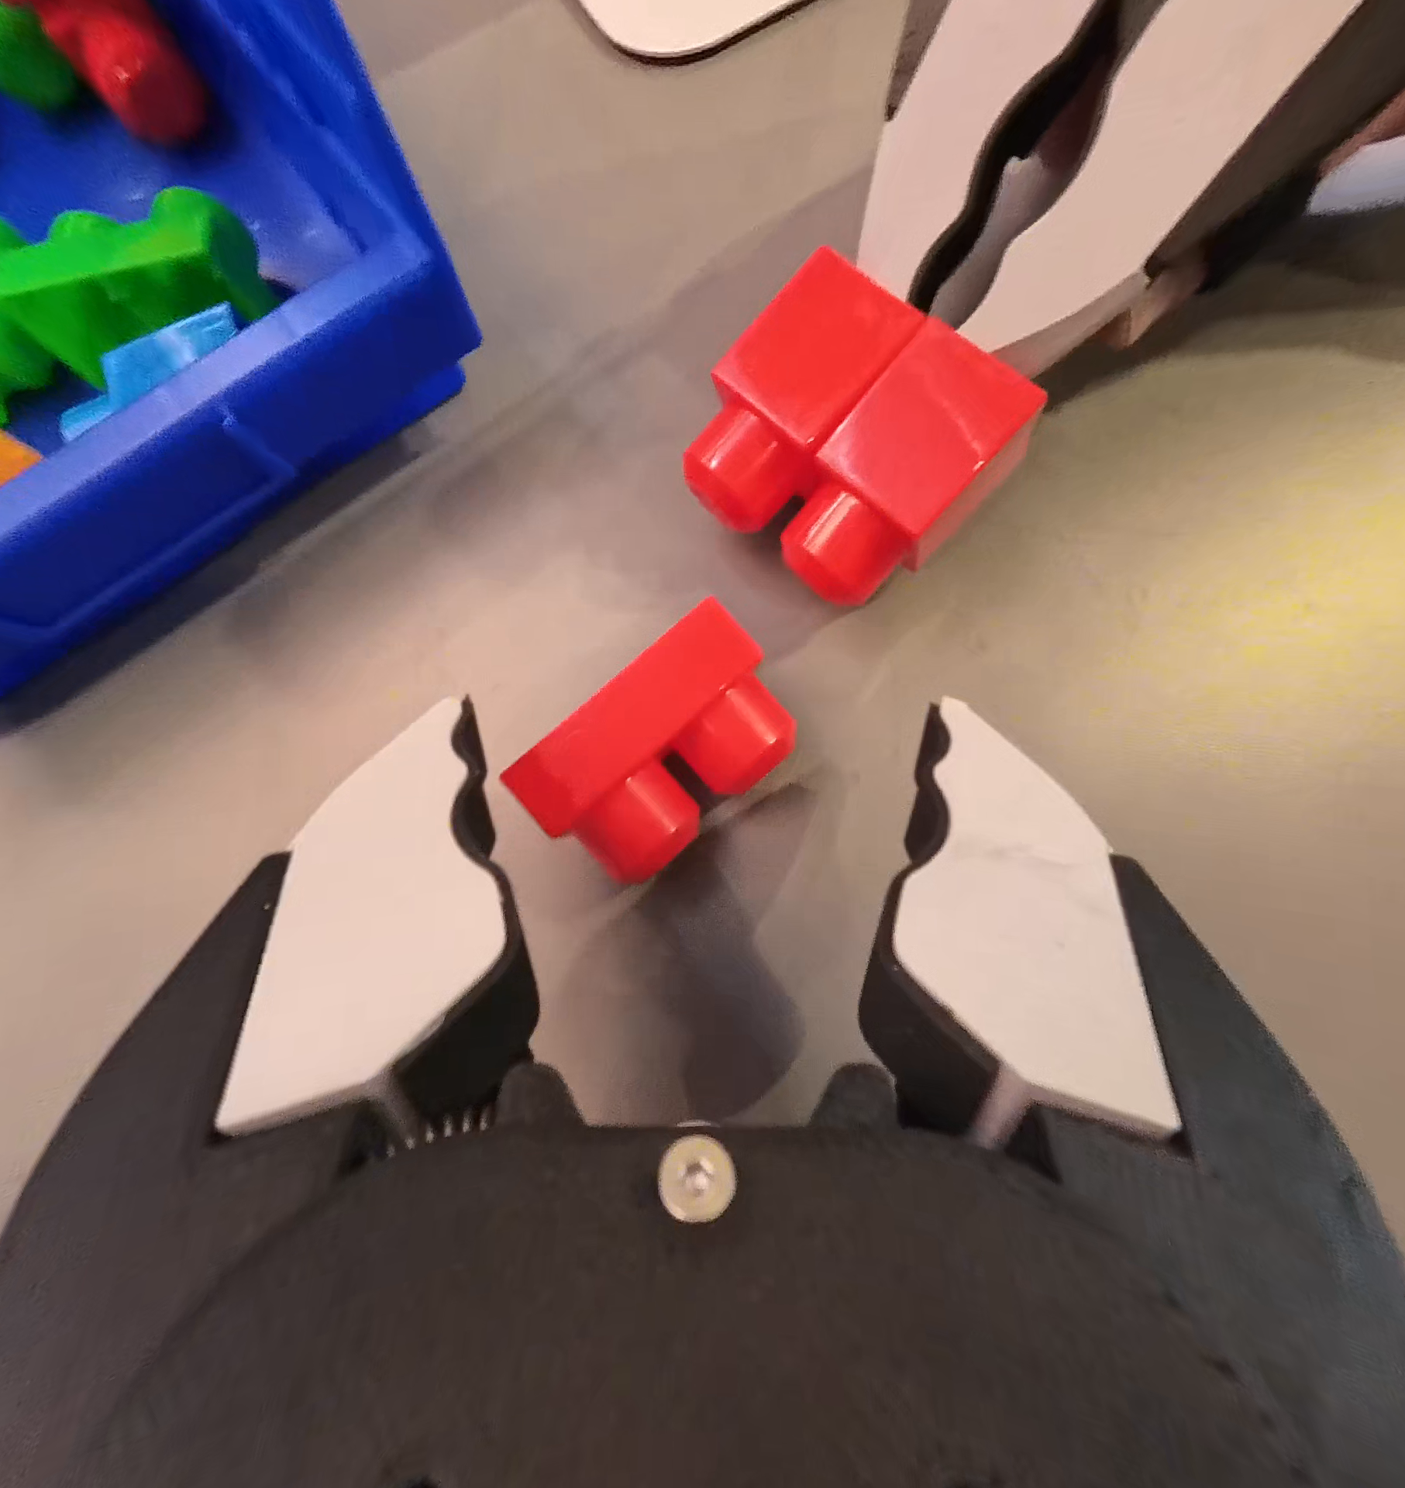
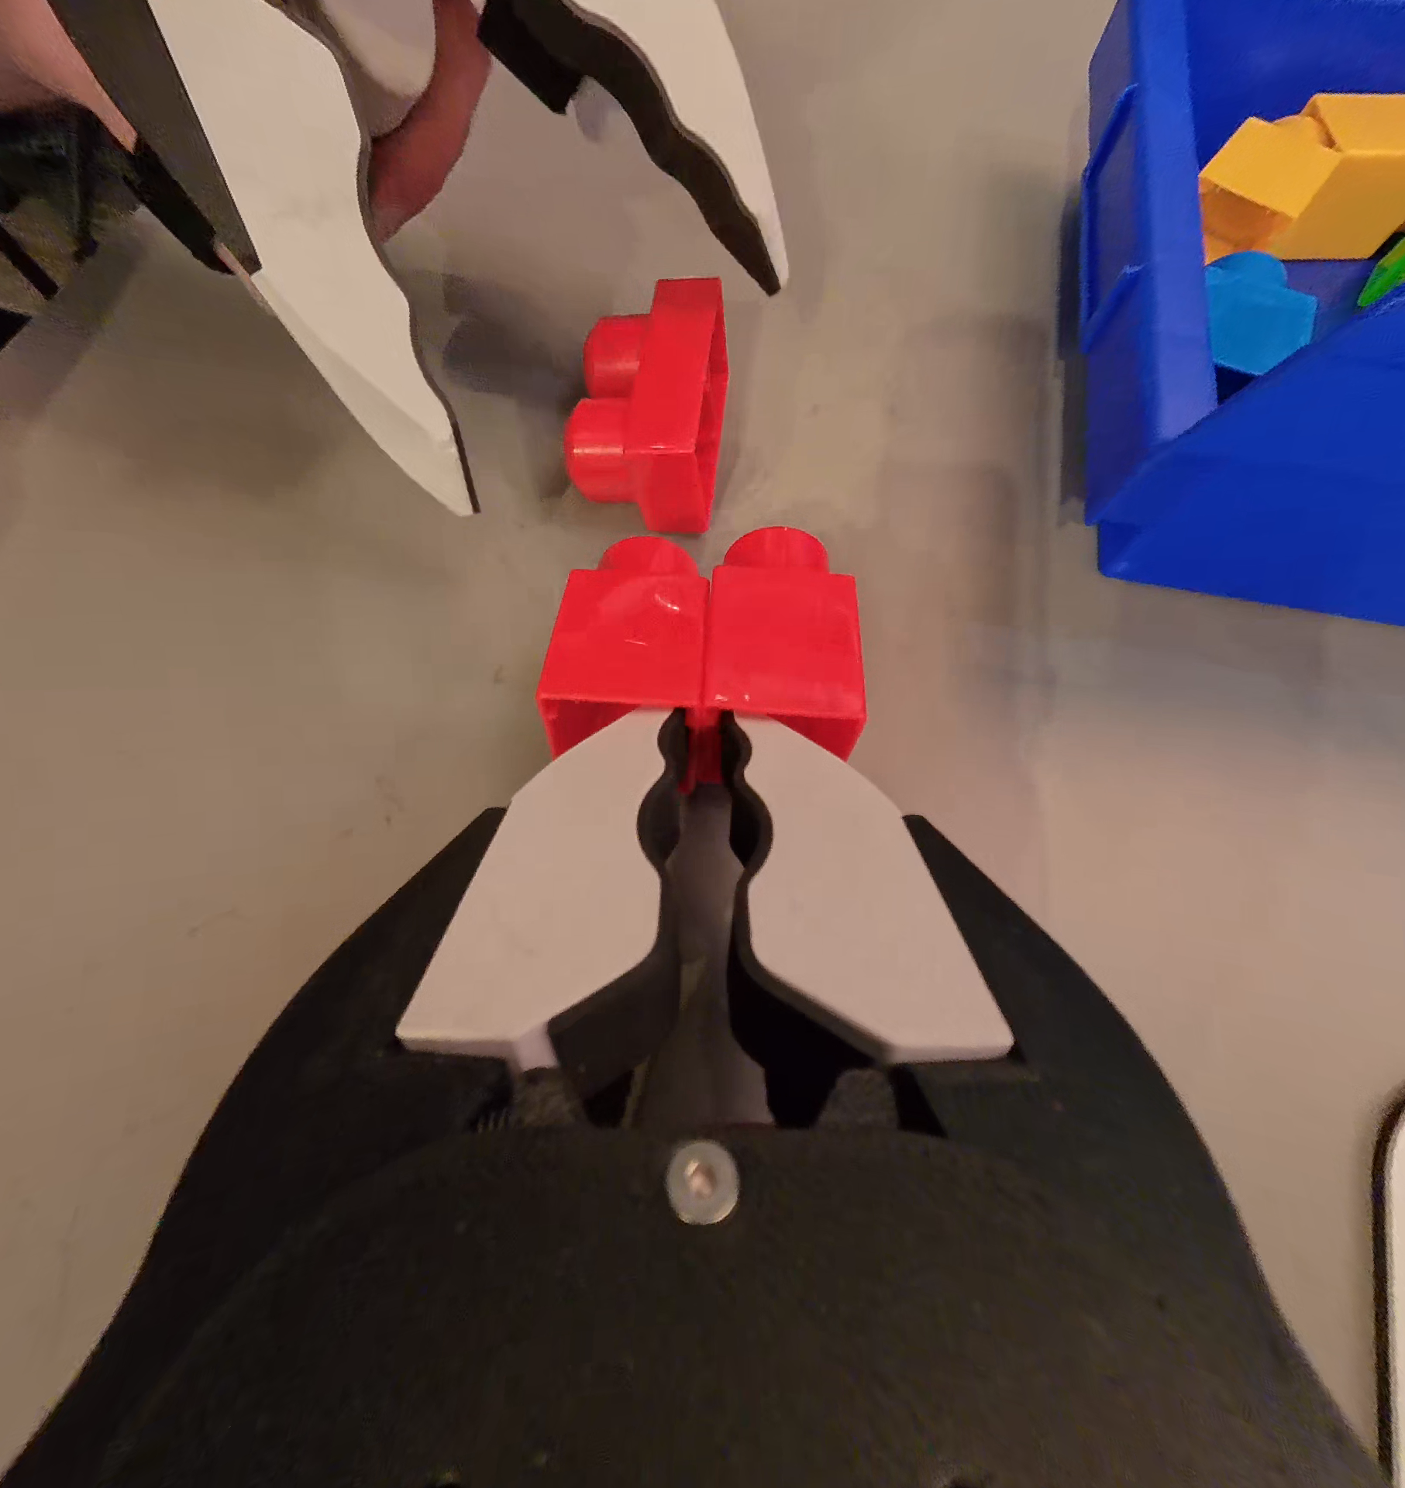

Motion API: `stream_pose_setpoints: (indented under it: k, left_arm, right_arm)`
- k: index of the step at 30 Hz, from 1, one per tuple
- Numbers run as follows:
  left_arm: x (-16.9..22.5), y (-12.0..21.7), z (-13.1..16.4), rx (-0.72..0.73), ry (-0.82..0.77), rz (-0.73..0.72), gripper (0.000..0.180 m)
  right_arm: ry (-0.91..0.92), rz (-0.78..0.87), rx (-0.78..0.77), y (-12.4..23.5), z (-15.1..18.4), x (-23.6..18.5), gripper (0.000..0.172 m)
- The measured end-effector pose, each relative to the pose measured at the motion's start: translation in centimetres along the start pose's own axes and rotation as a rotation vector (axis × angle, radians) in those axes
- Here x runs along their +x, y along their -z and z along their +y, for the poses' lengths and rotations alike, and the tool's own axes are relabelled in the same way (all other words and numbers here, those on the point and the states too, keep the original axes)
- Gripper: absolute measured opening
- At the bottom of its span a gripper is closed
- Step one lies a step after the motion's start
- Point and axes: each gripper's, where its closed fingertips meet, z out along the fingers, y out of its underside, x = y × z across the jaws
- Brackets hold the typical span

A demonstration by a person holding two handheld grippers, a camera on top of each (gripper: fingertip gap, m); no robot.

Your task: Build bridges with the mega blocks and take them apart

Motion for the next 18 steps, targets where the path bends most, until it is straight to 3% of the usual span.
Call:
stream_pose_setpoints:
  k: [7,13,18]
  left_arm:
    - [-0.6,-0.4,0.6,-0.005,0.076,-0.038,0.102]
    - [-1.2,-1.5,1.4,-0.031,0.177,-0.132,0.119]
    - [-1.3,-1.9,2.1,-0.075,0.222,-0.15,0.104]
  right_arm:
    - [0.025,0.011,0.002,0.0,0.0,-0.1,0.008]
    - [0.023,0.015,0.012,0.6,0.3,-0.1,0.008]
    - [0.035,0.013,0.008,0.6,0.3,-0.2,0.008]
